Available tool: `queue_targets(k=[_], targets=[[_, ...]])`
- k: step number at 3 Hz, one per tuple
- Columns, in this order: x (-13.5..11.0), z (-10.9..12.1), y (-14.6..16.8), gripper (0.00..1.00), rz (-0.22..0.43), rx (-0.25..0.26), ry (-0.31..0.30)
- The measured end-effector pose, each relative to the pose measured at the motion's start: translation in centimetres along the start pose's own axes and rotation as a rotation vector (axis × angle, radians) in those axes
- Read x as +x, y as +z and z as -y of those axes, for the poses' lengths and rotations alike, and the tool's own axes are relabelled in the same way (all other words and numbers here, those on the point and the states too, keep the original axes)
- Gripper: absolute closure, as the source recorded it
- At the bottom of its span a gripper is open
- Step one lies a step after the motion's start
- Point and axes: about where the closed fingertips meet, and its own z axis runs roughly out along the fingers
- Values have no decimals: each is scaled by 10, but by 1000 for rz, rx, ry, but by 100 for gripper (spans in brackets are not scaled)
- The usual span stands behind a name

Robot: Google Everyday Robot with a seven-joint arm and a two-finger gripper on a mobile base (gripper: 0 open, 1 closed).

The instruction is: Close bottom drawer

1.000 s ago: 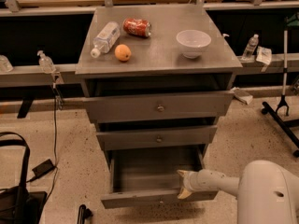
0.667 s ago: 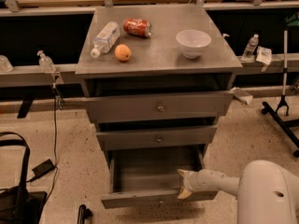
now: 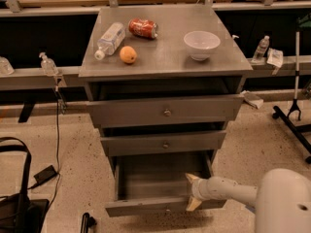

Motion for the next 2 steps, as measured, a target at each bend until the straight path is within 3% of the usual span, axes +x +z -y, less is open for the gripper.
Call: queue_targets(k=[1,2], targets=[[2,-13,-27,0,23,2,18],[-3,-11,-31,2,39,-13,23]])
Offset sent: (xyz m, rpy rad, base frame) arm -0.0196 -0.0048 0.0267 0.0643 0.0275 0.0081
